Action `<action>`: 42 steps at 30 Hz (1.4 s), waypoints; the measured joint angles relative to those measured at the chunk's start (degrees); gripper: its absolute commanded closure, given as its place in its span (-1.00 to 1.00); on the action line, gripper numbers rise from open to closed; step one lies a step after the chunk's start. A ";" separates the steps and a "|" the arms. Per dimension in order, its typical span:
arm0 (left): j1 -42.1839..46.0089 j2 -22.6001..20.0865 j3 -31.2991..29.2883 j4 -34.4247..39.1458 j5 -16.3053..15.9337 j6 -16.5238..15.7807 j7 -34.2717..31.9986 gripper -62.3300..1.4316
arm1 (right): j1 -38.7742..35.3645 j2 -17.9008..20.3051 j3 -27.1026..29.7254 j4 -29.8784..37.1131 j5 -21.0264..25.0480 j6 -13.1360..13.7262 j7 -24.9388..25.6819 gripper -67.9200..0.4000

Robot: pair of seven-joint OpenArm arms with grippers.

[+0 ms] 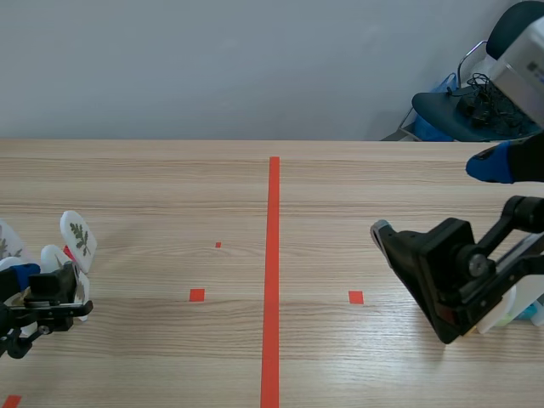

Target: Do the leaf sorting experiment

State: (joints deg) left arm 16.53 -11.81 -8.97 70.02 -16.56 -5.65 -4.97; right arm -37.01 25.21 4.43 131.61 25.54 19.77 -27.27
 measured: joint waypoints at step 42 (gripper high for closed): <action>26.60 -16.11 -5.29 50.45 -18.01 -10.91 18.29 -1.00 | -3.04 -0.13 0.07 3.43 0.00 -6.12 0.35 -1.00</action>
State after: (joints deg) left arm 43.13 -27.92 -14.26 120.46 -34.57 -16.56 13.32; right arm -40.05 25.08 4.49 135.04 25.54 13.65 -26.92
